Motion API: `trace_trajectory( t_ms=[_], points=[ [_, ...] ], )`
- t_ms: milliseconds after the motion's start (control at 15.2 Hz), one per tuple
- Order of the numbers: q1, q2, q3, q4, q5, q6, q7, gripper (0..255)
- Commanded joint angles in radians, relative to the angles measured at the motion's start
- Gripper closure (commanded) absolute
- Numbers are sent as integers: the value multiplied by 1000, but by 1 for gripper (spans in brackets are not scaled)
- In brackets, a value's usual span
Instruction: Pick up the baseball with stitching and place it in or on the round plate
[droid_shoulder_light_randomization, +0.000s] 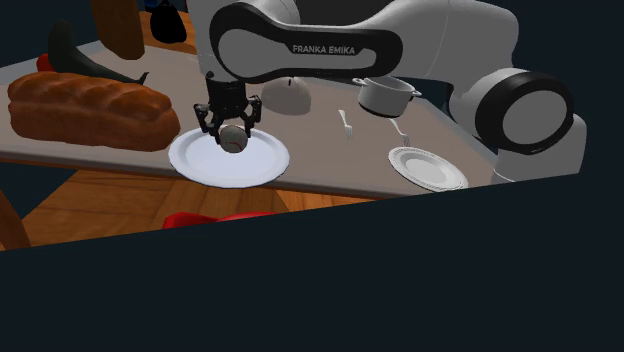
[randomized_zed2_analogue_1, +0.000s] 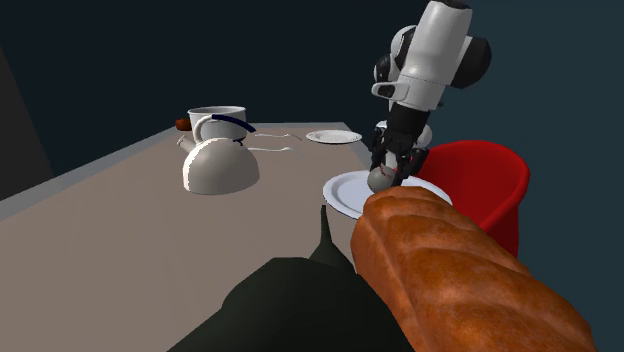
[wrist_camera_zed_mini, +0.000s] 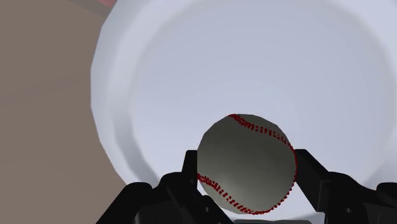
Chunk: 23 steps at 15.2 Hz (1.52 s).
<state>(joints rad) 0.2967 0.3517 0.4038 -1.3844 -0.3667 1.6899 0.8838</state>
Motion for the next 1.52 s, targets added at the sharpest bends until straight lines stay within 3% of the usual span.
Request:
trace_trajectory(
  t_ms=[0,264,330,660,924,1452],
  points=[
    [0,-1,0,-2,0,2,0,255],
    [0,-1,0,-2,0,2,0,255],
    [0,-1,0,-1,0,1,0,0],
    [0,-1,0,-1,0,1,0,0],
    [37,26,7,161,-9,-137,-10,0],
    [37,26,7,161,-9,-137,-10,0]
  ],
)
